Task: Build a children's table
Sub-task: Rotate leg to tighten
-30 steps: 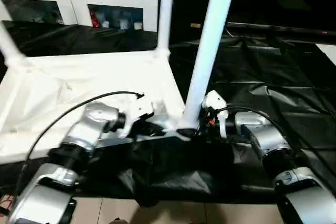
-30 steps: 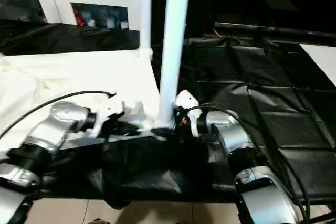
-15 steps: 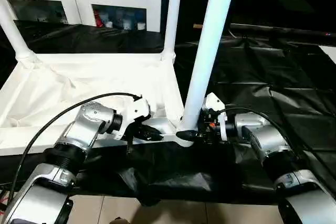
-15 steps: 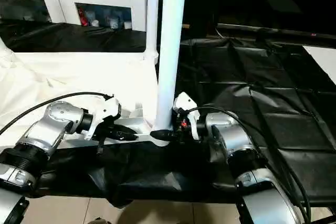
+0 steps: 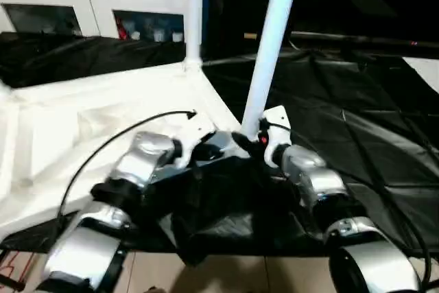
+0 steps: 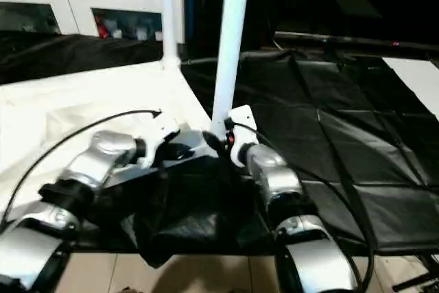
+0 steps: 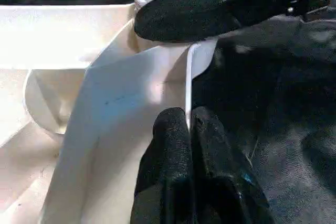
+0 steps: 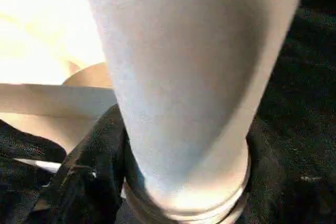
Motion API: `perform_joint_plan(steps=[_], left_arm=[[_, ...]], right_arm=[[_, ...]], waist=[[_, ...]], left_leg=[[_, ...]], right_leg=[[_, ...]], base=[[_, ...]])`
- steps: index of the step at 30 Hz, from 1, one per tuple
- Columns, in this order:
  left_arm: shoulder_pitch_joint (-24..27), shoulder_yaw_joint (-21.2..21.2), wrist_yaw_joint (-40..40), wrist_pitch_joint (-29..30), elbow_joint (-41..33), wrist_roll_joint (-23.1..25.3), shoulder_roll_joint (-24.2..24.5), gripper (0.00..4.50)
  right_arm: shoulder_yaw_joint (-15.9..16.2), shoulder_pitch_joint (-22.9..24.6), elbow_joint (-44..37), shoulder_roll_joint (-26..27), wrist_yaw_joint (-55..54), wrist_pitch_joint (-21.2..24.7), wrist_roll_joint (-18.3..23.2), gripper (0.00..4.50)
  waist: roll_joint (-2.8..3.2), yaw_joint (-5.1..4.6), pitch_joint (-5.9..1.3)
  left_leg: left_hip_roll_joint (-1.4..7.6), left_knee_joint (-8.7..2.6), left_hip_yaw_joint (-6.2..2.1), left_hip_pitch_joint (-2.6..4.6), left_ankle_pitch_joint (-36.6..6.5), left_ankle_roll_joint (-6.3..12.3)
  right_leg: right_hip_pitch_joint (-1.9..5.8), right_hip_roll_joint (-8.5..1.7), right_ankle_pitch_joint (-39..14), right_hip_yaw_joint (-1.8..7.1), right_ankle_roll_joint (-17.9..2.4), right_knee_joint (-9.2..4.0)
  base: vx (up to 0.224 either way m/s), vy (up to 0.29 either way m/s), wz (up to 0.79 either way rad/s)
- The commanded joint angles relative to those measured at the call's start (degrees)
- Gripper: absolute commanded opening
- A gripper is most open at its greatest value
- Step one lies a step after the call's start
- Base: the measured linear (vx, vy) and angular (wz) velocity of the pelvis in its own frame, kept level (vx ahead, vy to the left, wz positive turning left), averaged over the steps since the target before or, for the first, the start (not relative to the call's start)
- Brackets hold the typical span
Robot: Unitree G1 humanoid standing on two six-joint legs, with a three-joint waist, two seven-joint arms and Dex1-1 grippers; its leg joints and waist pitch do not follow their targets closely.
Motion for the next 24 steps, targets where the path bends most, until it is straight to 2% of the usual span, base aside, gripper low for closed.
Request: perform_joint_plan(steps=[1, 3, 4, 8, 10, 12, 15, 16, 19, 20, 22, 24], left_arm=[[-0.69, -2.43, 0.52, -0.67, 0.48, -0.08, -3.45, 0.00], [-0.62, -2.45, 0.24, -0.81, 0.36, -0.12, -3.35, 0.00], [-0.07, -2.46, -2.02, -3.61, -0.19, -0.58, -2.50, 0.00], [1.73, -2.31, -7.86, -5.97, -2.52, -2.33, -0.74, 0.00], [2.22, -2.46, -9.48, -6.40, -3.17, -2.69, -0.23, 0.00], [4.12, -3.07, -15.54, -7.40, -5.99, -4.28, 1.98, 0.00], [4.77, -3.28, -18.48, -8.31, -6.44, -4.66, 3.52, 0.00], [4.90, -3.31, -19.29, -8.36, -6.60, -4.87, 3.83, 0.00], [5.32, -3.35, -22.48, -8.10, -7.39, -5.32, 5.15, 0.00], [5.46, -3.34, -23.71, -8.11, -7.70, -5.48, 5.75, 0.00], [5.60, -3.29, -24.86, -8.03, -8.02, -5.65, 6.49, 0.00], [5.63, -3.10, -25.63, -8.13, -8.04, -5.66, 7.35, 0.00]], right_arm=[[4.01, -0.71, 0.45, 3.69, 4.81, -0.16, -0.80, 3.44], [3.96, -0.70, 0.35, 3.51, 5.24, -0.20, -0.69, 3.64], [4.51, -0.62, 0.06, 1.69, 7.96, -1.52, -1.14, 3.86], [6.66, 0.29, -0.36, -2.06, 16.69, -4.49, -2.15, 3.95], [7.28, 0.63, -0.70, -2.91, 19.10, -4.88, -2.31, 3.95], [7.64, 1.89, -3.68, -6.04, 28.35, -4.12, -0.33, 3.95], [8.30, 3.09, -6.31, -8.49, 36.09, -4.21, 1.29, 3.95], [8.61, 3.23, -6.63, -8.99, 37.53, -3.79, 1.44, 3.95], [9.36, 3.31, -7.18, -10.42, 41.97, -2.18, 1.87, 3.95], [9.65, 3.23, -7.17, -10.92, 43.50, -1.50, 1.96, 3.79], [9.99, 3.19, -7.25, -11.49, 45.28, -0.79, 1.88, 3.70], [10.65, 3.32, -7.65, -12.21, 47.16, -0.20, 1.39, 3.59]], waist=[[0.64, -0.06, -3.02], [0.67, -0.03, -3.00], [0.89, 0.04, -3.02], [0.61, 0.23, -3.20], [0.70, 0.39, -3.29], [0.47, 0.67, -3.54], [0.43, 1.30, -3.68], [0.47, 1.45, -3.72], [0.19, 1.94, -3.57], [0.08, 2.02, -3.51], [0.29, 2.10, -3.37], [0.11, 2.23, -3.27]], left_leg=[[-0.09, -4.17, -0.05, 0.79, -26.33, -0.61], [-0.02, -4.22, 0.04, 0.76, -26.24, -0.43], [0.00, -4.27, -0.03, 0.70, -26.48, -0.37], [0.08, -4.08, 0.36, 0.35, -23.37, 0.57], [0.24, -4.02, 0.48, 0.20, -21.78, 1.24], [0.35, -3.79, 0.77, 0.15, -18.42, 2.51], [0.60, -3.42, 1.15, 0.01, -13.40, 4.04], [0.61, -3.36, 1.16, -0.02, -12.75, 4.19], [0.66, -3.40, 1.29, 0.17, -13.47, 4.08], [0.67, -3.47, 1.31, 0.25, -14.34, 3.81], [0.77, -3.62, 1.31, 0.41, -15.71, 3.21], [0.78, -3.73, 1.29, 0.50, -16.90, 2.42]], right_leg=[[1.52, -1.82, -29.84, 0.83, -6.89, -5.67], [1.53, -1.73, -28.05, 0.91, -7.70, -5.46], [1.68, -1.79, -27.62, 0.88, -7.90, -5.53], [2.08, -1.79, -22.15, 1.19, -9.89, -4.77], [2.35, -1.88, -19.76, 1.29, -11.01, -4.46], [2.82, -1.82, -14.69, 1.32, -12.73, -3.87], [3.13, -1.47, -7.54, 1.11, -14.79, -2.80], [3.22, -1.47, -6.79, 1.09, -15.00, -2.64], [3.07, -1.60, -8.60, 1.09, -15.19, -2.64], [3.04, -1.62, -10.28, 1.12, -14.86, -2.81], [2.80, -1.75, -12.97, 1.20, -14.15, -3.09], [2.66, -1.88, -15.95, 1.26, -13.18, -3.36]], base=[[0.000, 0.000, 0.00], [0.000, 0.000, 0.00], [0.000, 0.000, 0.00], [0.000, 0.000, 0.00], [0.000, 0.000, 0.00], [0.026, -0.006, 0.02], [0.056, -0.011, 0.02], [0.000, 0.000, 0.00], [0.000, 0.000, 0.00], [0.000, 0.000, 0.00], [0.000, 0.000, 0.00], [0.000, 0.000, 0.00]])
